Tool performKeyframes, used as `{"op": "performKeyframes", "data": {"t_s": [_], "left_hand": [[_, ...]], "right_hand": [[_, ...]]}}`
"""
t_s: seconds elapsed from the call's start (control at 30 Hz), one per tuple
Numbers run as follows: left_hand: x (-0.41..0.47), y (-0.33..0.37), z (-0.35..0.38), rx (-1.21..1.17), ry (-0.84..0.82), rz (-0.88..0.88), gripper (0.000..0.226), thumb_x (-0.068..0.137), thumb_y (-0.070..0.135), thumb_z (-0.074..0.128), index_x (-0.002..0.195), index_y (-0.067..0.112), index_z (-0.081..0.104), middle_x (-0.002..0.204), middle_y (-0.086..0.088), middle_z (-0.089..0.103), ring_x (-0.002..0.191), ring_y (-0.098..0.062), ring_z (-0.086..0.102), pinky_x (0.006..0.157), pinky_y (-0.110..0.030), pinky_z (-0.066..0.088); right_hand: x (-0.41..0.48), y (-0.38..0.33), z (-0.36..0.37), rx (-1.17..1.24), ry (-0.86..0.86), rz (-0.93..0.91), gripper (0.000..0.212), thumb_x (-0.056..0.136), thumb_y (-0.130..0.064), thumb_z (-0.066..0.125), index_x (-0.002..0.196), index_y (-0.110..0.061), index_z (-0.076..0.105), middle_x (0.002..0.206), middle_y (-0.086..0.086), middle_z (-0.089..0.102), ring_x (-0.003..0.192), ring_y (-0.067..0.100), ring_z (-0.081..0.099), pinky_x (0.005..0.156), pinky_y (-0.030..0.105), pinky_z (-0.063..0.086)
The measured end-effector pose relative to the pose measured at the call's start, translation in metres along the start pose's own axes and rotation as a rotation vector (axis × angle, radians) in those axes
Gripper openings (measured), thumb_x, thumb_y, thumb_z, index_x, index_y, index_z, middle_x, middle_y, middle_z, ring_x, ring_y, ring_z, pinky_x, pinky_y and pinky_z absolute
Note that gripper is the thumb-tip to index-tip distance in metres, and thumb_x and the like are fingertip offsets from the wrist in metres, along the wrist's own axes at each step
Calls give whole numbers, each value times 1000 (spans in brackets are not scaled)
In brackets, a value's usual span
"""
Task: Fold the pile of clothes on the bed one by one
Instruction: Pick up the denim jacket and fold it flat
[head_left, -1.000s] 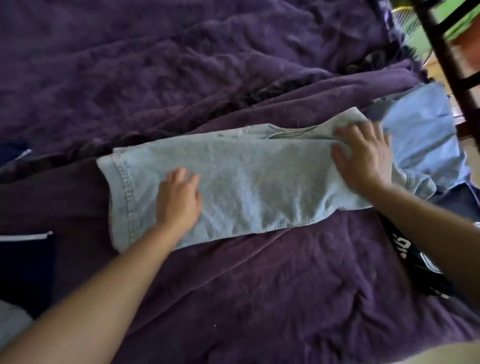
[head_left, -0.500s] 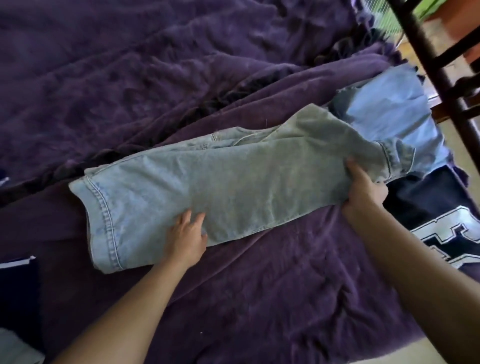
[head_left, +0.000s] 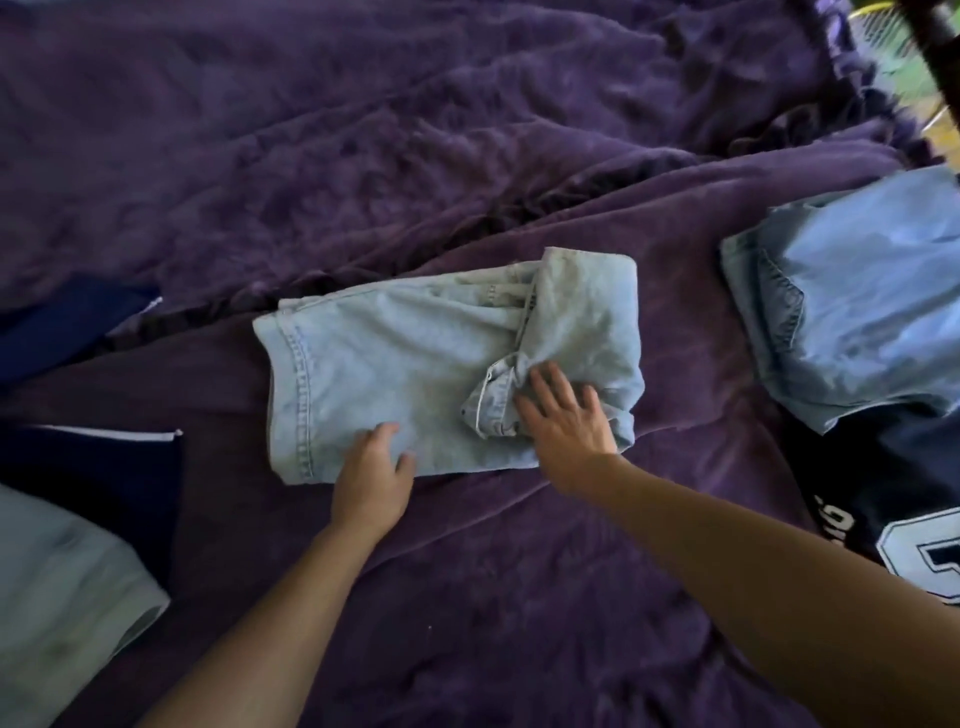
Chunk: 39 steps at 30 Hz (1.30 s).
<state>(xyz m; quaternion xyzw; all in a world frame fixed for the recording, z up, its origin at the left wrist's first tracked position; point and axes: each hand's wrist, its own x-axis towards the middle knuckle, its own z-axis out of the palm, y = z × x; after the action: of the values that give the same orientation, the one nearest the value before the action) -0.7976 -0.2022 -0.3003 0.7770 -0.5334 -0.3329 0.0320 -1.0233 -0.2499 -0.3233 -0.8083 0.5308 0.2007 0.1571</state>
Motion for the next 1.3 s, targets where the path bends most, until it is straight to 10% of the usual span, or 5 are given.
{"op": "performKeyframes", "data": {"t_s": [0.17, 0.3, 0.5, 1.03, 1.3], "left_hand": [[-11, 30, 24, 82, 0, 285, 52, 96, 19, 48, 146, 24, 35, 152, -7, 27, 136, -26, 31, 103, -41, 38], [-3, 54, 52, 66, -166, 290, 59, 97, 14, 43, 151, 23, 21, 160, -3, 11, 140, -26, 29, 107, -39, 38], [20, 50, 67, 181, -375, 272, 64, 94, 11, 41, 152, 24, 16, 161, 2, 7, 145, -25, 18, 112, -47, 29], [-30, -140, -59, -509, 158, -243, 24, 92, 3, 51, 93, 24, 63, 89, -5, 70, 83, -22, 68, 77, -34, 52], [-18, -148, -66, -438, 311, -149, 41, 98, 30, 48, 135, 12, 50, 136, -13, 49, 119, -23, 51, 101, -30, 39]], "right_hand": [[-3, 27, -14, 306, -13, -99, 55, 86, -46, 59, 137, -29, 47, 157, -3, 25, 147, 19, 14, 111, 45, 27], [-6, 79, -30, 716, 541, 328, 39, 80, -32, 71, 117, -22, 62, 125, 1, 59, 113, 27, 53, 83, 35, 44], [22, 97, -21, 1069, 203, 691, 43, 78, -40, 74, 108, -13, 59, 100, 2, 66, 93, 26, 63, 77, 38, 53], [103, -184, -140, 761, 76, 101, 35, 85, -30, 62, 111, -13, 44, 103, 10, 61, 97, 33, 58, 71, 34, 41], [124, -222, -92, 819, -98, -63, 48, 93, -18, 51, 140, -19, 43, 127, 7, 56, 97, 23, 60, 75, 36, 53]]}}
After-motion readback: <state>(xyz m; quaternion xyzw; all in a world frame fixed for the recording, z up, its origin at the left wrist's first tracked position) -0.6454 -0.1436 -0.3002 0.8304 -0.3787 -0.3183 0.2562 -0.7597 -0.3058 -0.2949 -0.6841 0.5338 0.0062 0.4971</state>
